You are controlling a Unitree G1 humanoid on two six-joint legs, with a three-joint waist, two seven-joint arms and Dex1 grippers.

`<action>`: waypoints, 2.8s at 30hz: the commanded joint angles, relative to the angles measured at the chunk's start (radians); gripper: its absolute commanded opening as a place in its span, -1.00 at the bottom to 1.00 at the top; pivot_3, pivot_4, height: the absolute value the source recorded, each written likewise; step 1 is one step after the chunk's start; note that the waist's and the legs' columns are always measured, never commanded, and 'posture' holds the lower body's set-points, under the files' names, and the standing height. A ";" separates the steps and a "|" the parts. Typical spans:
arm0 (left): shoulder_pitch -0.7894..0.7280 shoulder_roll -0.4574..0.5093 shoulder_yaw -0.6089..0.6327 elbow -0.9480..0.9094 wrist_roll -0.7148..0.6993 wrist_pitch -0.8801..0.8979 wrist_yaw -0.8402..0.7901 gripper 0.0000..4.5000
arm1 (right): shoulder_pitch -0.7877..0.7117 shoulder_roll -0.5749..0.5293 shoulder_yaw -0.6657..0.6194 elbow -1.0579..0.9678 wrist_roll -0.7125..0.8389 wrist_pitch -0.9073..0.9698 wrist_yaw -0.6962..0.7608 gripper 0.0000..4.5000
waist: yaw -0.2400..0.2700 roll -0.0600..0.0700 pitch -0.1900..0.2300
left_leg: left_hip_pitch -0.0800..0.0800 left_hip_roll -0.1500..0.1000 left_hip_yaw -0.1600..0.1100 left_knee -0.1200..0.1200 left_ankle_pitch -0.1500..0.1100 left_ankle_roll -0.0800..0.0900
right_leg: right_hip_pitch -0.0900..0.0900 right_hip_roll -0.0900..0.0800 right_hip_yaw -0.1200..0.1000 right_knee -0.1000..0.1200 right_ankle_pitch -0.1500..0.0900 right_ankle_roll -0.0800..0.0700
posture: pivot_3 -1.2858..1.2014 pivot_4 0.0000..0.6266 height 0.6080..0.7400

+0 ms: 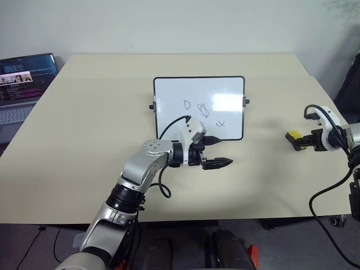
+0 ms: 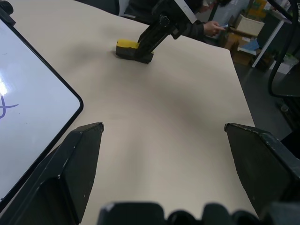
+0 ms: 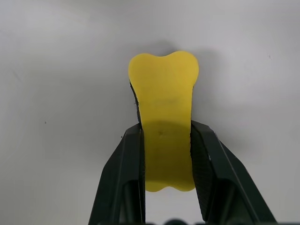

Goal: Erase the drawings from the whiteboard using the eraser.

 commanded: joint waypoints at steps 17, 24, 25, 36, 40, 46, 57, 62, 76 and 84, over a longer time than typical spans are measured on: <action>-0.006 0.125 0.119 -0.016 0.005 -0.027 0.027 1.00 | 0.044 -0.007 -0.076 -0.268 0.045 0.124 -0.024 -0.57 | -0.008 0.000 0.000 | 0.000 0.000 0.000 0.000 0.000 0.000 | 0.000 0.000 0.000 0.001 0.000 0.000 | 0.03 -0.52 1.00; 0.036 0.235 0.244 -0.063 0.009 -0.031 0.092 1.00 | 0.133 0.058 -0.180 -0.636 0.108 0.252 -0.174 -0.57 | -0.011 0.001 0.000 | 0.000 0.000 -0.001 0.000 0.000 0.000 | 0.000 0.000 0.000 0.001 0.000 0.000 | 0.03 -0.52 1.00; 0.047 0.248 0.256 -0.068 0.011 -0.032 0.099 1.00 | 0.139 0.072 -0.188 -0.680 0.113 0.267 -0.196 -0.57 | -0.011 0.001 0.000 | 0.000 0.000 -0.001 0.000 0.000 0.000 | -0.001 0.000 0.000 0.001 0.000 0.000 | 0.03 -0.52 1.00; 0.070 0.289 0.304 -0.062 0.050 -0.058 0.167 1.00 | 0.022 0.276 -0.098 -0.970 0.152 0.241 -0.311 -0.57 | -0.013 0.002 0.001 | -0.001 0.000 -0.001 0.000 0.000 0.000 | -0.001 0.000 -0.001 0.001 0.000 0.000 | 0.03 -0.52 1.00; 0.074 0.289 0.304 -0.072 0.055 -0.058 0.187 1.00 | -0.027 0.360 0.001 -0.982 0.144 0.222 -0.316 -0.57 | -0.013 0.002 0.001 | 0.000 0.001 -0.002 -0.001 0.000 0.000 | -0.002 0.000 -0.001 0.003 0.000 0.000 | 0.03 -0.52 1.00; 0.079 0.298 0.308 -0.085 0.055 -0.053 0.201 1.00 | -0.088 0.447 0.066 -0.871 0.123 0.117 -0.328 -0.57 | -0.003 0.002 0.001 | -0.002 0.001 -0.002 0.000 0.000 0.000 | -0.002 0.000 -0.002 0.002 0.000 0.000 | 0.03 -0.52 1.00; 0.074 0.324 0.307 -0.098 0.066 -0.045 0.196 1.00 | -0.240 0.577 0.089 -0.587 0.047 -0.133 -0.395 -0.57 | -0.011 0.002 0.001 | -0.002 0.001 -0.002 -0.001 0.000 0.000 | -0.004 0.000 -0.002 0.003 0.000 -0.001 | 0.03 -0.52 1.00; 0.076 0.322 0.306 -0.113 0.063 -0.037 0.203 1.00 | -0.292 0.595 0.078 -0.495 0.038 -0.193 -0.409 -0.57 | -0.011 0.002 0.001 | -0.002 0.001 -0.002 -0.002 0.000 0.000 | -0.004 0.000 -0.002 0.003 0.000 -0.001 | 0.03 -0.52 1.00; 0.096 0.325 0.303 -0.143 0.064 -0.035 0.213 1.00 | -0.310 0.619 0.086 -0.413 0.023 -0.247 -0.390 -0.57 | -0.012 0.002 0.001 | -0.002 0.001 -0.002 -0.002 0.000 0.000 | -0.004 0.000 -0.002 0.003 0.000 -0.001 | 0.03 -0.52 1.00; 0.101 0.306 0.272 -0.155 0.071 -0.030 0.214 1.00 | -0.338 0.638 0.198 -0.223 -0.102 -0.382 -0.364 -0.57 | -0.014 0.002 0.001 | -0.002 0.001 -0.002 -0.002 0.000 0.000 | -0.005 0.000 -0.002 0.003 0.000 -0.001 | 0.03 -0.52 1.00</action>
